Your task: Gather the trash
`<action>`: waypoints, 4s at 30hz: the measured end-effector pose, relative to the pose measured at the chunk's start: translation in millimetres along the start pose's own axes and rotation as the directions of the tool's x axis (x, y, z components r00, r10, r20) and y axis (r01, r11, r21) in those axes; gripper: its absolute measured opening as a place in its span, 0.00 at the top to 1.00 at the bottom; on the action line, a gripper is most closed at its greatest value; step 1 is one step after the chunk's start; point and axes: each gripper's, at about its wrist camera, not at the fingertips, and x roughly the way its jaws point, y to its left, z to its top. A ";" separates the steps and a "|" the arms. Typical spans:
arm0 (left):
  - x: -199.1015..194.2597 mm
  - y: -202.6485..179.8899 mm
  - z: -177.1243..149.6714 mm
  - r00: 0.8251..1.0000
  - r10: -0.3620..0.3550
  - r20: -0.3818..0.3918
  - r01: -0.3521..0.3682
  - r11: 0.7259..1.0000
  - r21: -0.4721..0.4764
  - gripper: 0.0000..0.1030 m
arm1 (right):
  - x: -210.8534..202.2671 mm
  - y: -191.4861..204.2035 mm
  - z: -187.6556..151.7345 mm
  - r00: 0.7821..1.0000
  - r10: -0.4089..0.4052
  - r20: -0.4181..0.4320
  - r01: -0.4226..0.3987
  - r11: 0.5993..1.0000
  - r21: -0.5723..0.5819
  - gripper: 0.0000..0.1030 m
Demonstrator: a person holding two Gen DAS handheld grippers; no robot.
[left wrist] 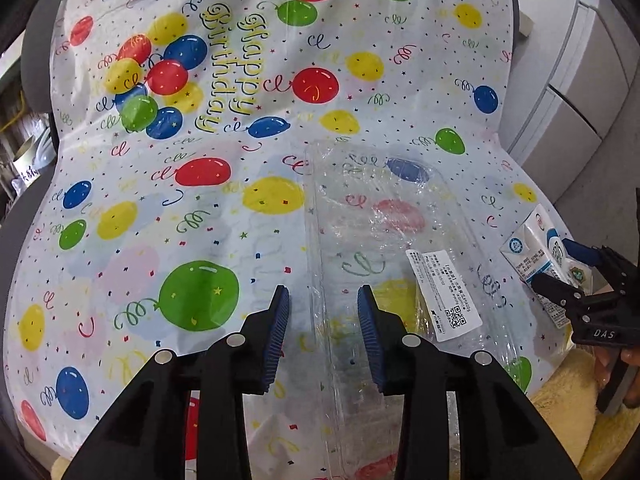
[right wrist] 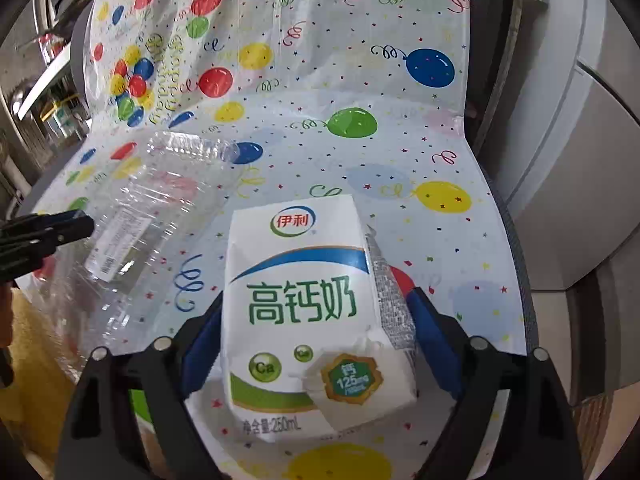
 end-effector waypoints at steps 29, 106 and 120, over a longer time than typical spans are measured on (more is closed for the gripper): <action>-76.2 -18.2 -2.6 0.973 -0.109 0.202 0.124 0.990 -0.062 0.95 | -106.5 -24.1 -38.2 0.966 -0.173 0.193 0.143 0.977 0.159 0.19; -114.2 -248.6 -57.5 0.971 -0.226 0.072 0.167 0.867 0.469 0.06 | -243.1 -66.0 -200.4 0.832 -0.554 -0.005 0.488 0.728 0.482 0.06; -124.7 -225.8 -57.7 0.984 -0.157 0.088 0.107 0.904 0.414 0.06 | -248.2 -66.4 -200.0 0.823 -0.567 -0.015 0.506 0.722 0.471 0.06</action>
